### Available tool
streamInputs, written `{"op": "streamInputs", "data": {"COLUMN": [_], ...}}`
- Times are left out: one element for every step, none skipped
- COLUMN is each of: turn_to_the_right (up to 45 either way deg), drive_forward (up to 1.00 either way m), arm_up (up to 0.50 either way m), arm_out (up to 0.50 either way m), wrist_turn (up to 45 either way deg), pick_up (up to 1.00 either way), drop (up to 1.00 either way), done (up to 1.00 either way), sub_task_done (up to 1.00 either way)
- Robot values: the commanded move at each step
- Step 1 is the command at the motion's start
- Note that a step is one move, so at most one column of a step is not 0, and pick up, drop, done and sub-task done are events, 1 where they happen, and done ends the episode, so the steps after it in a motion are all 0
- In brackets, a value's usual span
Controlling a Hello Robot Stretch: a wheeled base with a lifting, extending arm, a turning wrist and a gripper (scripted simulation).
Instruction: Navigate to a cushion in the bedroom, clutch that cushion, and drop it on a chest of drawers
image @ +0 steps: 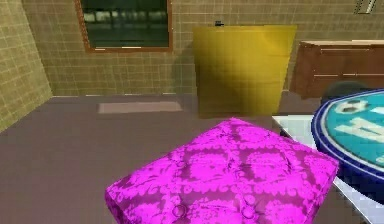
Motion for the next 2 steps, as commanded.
{"op": "streamInputs", "data": {"turn_to_the_right": [0.0,3.0], "drive_forward": [1.0,0.0], "arm_up": [0.0,0.0], "arm_out": [0.0,0.0], "wrist_turn": [0.0,0.0], "pick_up": [0.0,0.0], "drop": [0.0,0.0], "done": [0.0,0.0], "sub_task_done": [0.0,0.0]}}
